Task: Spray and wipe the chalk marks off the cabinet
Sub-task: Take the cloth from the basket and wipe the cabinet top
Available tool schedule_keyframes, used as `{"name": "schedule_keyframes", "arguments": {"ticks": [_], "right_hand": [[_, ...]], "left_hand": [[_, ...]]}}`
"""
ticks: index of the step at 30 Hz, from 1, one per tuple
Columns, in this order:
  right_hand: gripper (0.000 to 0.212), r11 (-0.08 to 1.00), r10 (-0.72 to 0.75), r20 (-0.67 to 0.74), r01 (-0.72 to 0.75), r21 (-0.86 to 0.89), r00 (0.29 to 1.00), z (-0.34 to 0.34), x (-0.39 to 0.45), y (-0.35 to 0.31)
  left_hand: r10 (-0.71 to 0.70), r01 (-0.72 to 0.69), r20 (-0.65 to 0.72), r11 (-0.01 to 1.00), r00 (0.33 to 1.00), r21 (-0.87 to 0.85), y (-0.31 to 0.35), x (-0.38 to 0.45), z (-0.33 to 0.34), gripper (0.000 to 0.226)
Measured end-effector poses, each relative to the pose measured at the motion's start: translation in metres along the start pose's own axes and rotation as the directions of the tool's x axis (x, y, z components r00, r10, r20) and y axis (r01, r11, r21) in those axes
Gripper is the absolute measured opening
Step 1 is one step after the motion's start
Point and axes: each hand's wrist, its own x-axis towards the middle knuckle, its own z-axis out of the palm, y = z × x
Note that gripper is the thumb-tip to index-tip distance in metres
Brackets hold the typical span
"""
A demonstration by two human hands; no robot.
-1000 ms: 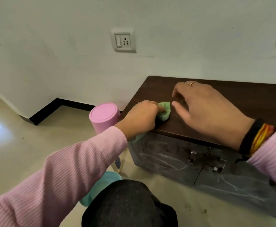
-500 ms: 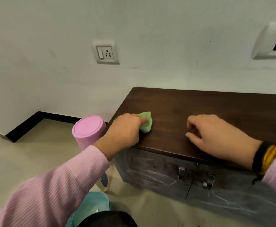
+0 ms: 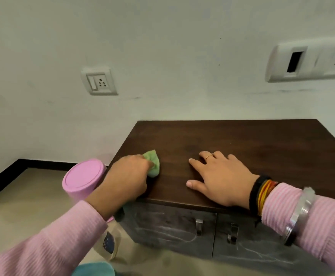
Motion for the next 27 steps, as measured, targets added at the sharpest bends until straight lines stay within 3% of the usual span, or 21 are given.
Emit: {"name": "schedule_keyframes", "arguments": {"ticks": [3,5,12,16,18,21,24,27], "right_hand": [[0.073,1.000,0.007,-0.019,-0.007,0.008,1.000,0.002,0.000,0.001],[0.073,1.000,0.008,-0.022,-0.008,0.006,1.000,0.001,0.000,0.000],[0.073,0.997,0.080,-0.011,-0.079,0.015,0.997,0.000,-0.007,0.015],[0.072,0.995,0.099,-0.006,-0.099,0.014,0.995,0.001,-0.010,0.028],[0.073,0.995,0.100,-0.006,-0.100,0.003,0.995,0.002,-0.011,0.032],[0.073,0.994,0.109,-0.022,-0.109,0.004,0.994,0.002,-0.015,0.034],[0.072,0.993,0.115,-0.074,-0.115,-0.008,0.991,0.000,-0.022,0.035],[0.072,0.990,0.138,-0.096,-0.139,-0.008,0.986,-0.002,-0.027,0.040]], "left_hand": [[0.135,-0.138,-0.102,0.990,0.986,-0.025,0.023,0.014,0.000,0.054],[0.150,-0.155,-0.135,0.987,0.979,-0.029,0.028,0.034,0.002,0.055],[-0.111,0.112,-0.036,0.993,0.993,0.021,0.001,0.051,-0.004,0.037],[0.078,-0.079,-0.025,0.996,0.997,-0.034,0.022,0.021,0.002,0.050],[0.173,-0.177,-0.064,0.982,0.983,-0.059,0.030,0.017,0.001,0.054],[0.206,-0.220,-0.122,0.969,0.971,-0.112,0.034,0.018,0.000,0.055],[0.149,-0.197,-0.221,0.957,0.964,-0.211,0.027,0.015,-0.006,0.054],[0.019,-0.211,-0.433,0.892,0.901,-0.400,0.010,0.001,-0.028,0.053]]}}
